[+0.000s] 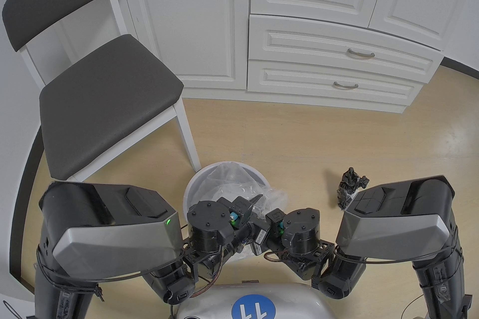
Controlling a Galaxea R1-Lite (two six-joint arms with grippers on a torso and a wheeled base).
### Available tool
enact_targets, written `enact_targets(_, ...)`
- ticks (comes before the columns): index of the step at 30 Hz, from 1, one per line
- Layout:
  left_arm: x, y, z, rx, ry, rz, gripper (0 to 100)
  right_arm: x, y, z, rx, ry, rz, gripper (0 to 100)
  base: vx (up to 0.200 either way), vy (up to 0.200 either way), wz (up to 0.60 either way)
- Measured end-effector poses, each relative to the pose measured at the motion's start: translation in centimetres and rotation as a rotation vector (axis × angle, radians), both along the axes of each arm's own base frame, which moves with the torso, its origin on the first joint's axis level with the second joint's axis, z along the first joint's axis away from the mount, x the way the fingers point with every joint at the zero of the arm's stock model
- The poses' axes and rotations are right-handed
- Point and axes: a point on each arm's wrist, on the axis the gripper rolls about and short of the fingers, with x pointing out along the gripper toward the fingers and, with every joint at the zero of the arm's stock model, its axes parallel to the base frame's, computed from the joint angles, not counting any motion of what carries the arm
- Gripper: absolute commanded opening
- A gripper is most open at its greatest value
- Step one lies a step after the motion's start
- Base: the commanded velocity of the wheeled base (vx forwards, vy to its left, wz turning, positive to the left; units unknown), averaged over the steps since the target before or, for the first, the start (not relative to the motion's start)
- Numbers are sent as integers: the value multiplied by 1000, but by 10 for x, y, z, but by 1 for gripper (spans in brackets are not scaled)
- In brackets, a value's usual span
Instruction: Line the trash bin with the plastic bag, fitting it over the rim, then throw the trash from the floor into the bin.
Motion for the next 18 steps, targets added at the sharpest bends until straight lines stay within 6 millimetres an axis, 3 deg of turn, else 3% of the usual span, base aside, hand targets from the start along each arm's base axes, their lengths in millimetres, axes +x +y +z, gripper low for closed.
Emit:
enact_targets(8,22,-2,-8,-76,13,44,0,11,-1,-5,10,-9,-24,0,0,0,0)
enact_targets(18,53,9,-22,-80,9,118,0,20,5,-4,59,-35,-42,0,0,0,0)
